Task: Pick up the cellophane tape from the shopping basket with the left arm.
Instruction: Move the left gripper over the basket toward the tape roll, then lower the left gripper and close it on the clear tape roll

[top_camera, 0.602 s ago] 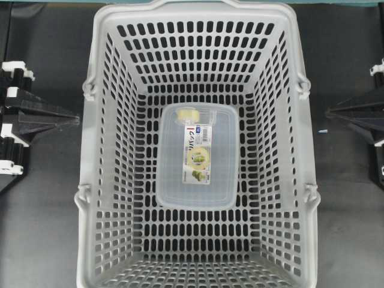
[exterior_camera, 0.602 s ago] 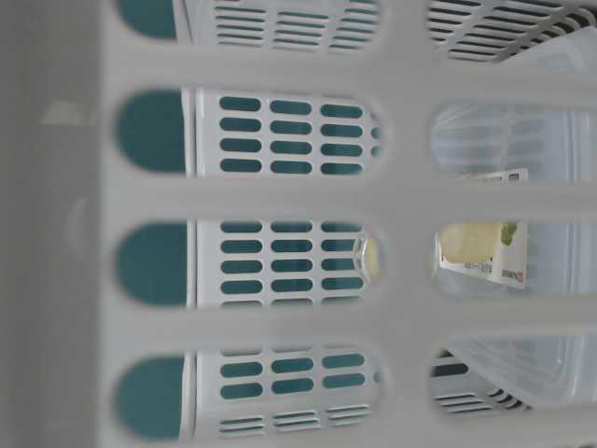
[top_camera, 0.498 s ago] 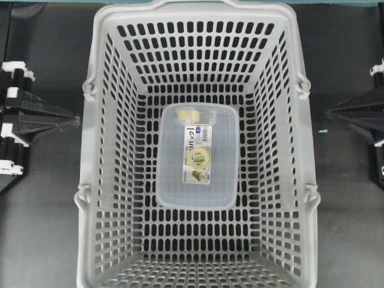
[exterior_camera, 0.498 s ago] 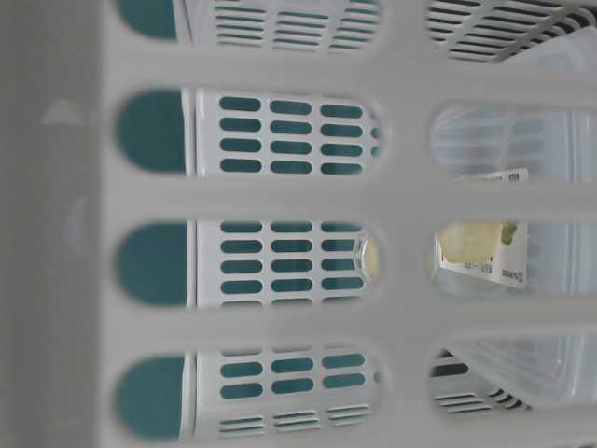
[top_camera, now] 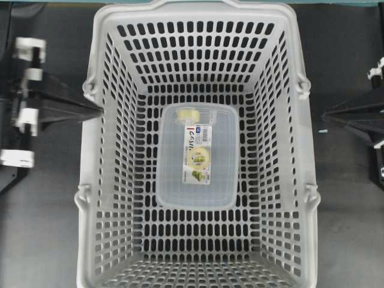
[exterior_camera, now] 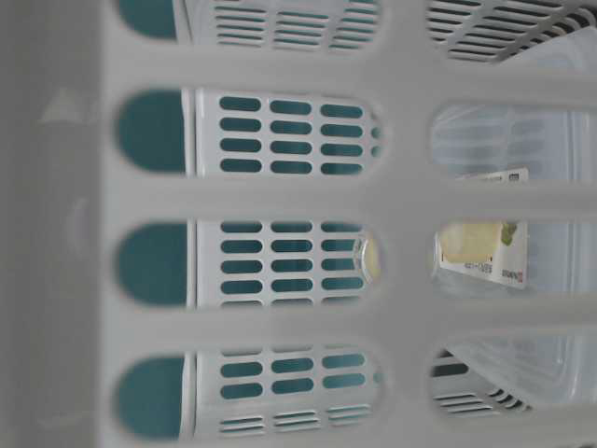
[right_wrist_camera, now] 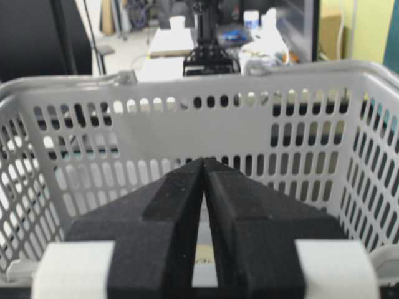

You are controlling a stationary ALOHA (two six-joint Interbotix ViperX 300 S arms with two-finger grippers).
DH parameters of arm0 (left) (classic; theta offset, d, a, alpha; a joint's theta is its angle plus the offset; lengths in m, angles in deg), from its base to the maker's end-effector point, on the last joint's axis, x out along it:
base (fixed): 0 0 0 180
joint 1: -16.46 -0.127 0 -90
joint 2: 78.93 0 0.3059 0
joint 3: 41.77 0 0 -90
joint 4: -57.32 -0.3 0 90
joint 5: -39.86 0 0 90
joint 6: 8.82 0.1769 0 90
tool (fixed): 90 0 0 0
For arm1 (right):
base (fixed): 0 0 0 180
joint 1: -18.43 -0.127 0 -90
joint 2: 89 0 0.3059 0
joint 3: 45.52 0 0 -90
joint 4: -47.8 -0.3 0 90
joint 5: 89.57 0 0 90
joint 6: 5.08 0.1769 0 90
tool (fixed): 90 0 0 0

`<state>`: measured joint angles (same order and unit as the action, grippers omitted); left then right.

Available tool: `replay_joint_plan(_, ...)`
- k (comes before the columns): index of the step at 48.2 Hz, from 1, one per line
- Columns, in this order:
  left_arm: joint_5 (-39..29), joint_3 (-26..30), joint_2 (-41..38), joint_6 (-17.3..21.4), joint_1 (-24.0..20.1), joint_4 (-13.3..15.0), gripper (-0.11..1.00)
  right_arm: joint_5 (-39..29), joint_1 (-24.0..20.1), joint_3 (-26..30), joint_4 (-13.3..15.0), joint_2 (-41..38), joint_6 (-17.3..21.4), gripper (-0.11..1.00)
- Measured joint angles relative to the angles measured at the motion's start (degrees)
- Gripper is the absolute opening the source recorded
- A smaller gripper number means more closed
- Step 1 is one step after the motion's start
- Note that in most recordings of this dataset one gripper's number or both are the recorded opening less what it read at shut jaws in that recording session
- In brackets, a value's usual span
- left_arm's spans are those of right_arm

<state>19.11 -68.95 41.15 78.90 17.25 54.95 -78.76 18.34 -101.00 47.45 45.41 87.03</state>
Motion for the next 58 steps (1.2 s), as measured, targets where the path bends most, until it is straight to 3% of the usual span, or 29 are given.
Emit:
replay_joint_plan(5, -4.0, 3.9, -4.8, 0.1, 0.1, 0.0, 0.0, -2.6, -0.1, 0.4, 0.0, 0.1, 0.0, 0.02)
replay_joint_plan(8, -6.9, 6.2, -7.6, 0.0, 0.2, -0.1, 0.0, -4.7, -0.2, 0.9, 0.0, 0.0, 0.0, 0.09)
replay_joint_plan(18, -14.8, 12.8, -16.4, 0.4, 0.5, -0.1, 0.0, -10.3, -0.3, 2.1, -0.1, 0.0, 0.2, 0.62)
replay_joint_plan(21, -16.5, 14.8, -18.6, 0.4, 0.5, 0.0, 0.0, -11.1, -0.3, 2.2, 0.0, 0.1, 0.2, 0.72)
replay_joint_plan(35, -22.9, 21.7, -27.2, 0.7, 0.5, 0.0, 0.03, -11.5, -0.3, 2.4, 0.0, 0.5, 0.1, 0.74)
replay_joint_plan(39, -23.5, 23.2, -29.3, 0.6, 0.6, -0.1, 0.2, -11.6, -0.4, 2.4, -0.1, 0.6, 0.2, 0.74)
replay_joint_plan(49, -29.5, 28.5, -35.5, 0.4, 1.0, 0.0, 0.8, -11.6, -0.4, 2.4, 0.0, 0.7, 0.2, 0.74)
replay_joint_plan(53, -33.2, 31.1, -38.6, 0.9, 1.1, 0.0, 0.9, -11.6, -0.4, 2.4, 0.0, 0.7, 0.2, 0.74)
replay_joint_plan(58, -35.8, 33.9, -42.3, 2.1, 1.3, -0.1, 0.9, -11.6, -0.4, 2.4, -0.1, 0.7, 0.2, 0.74)
